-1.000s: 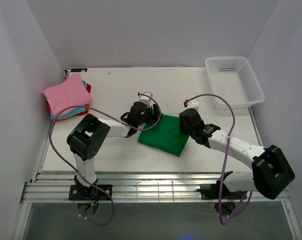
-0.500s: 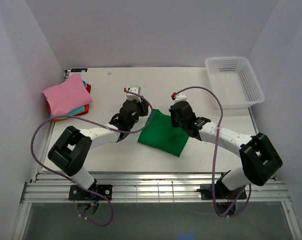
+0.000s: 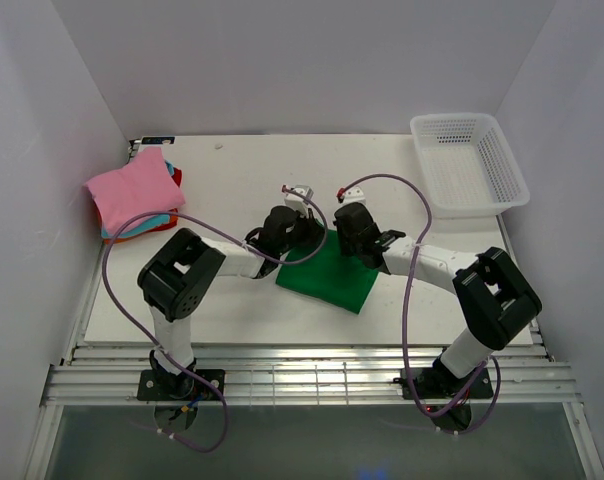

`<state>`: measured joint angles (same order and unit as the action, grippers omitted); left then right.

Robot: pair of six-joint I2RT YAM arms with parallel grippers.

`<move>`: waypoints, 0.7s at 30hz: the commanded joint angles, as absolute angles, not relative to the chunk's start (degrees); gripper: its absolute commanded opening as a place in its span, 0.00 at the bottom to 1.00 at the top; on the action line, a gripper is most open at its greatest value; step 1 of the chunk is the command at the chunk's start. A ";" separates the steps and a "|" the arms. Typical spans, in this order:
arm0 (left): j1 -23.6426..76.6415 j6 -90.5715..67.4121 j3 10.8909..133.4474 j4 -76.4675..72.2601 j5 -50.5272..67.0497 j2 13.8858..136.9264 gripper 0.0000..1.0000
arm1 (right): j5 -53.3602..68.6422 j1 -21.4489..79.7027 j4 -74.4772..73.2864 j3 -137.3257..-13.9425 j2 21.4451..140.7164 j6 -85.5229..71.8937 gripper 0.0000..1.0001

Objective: Fold and stack the t-shirts
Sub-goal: Fold the tshirt

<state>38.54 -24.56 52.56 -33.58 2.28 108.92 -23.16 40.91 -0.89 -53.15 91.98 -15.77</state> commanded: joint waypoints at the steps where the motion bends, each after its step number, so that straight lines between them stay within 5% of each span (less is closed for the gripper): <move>1: 39.20 -25.14 52.91 -37.18 5.98 107.49 0.00 | -27.33 40.96 -3.42 -53.61 91.14 -17.14 0.08; 21: 39.46 -27.95 45.09 -38.93 5.54 111.09 0.00 | -30.15 40.87 -12.48 -50.98 98.26 -25.22 0.08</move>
<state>39.38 -26.79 46.81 -38.28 5.41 110.80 -29.28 40.91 -7.44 -51.62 96.40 -22.52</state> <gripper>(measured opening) 0.025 0.078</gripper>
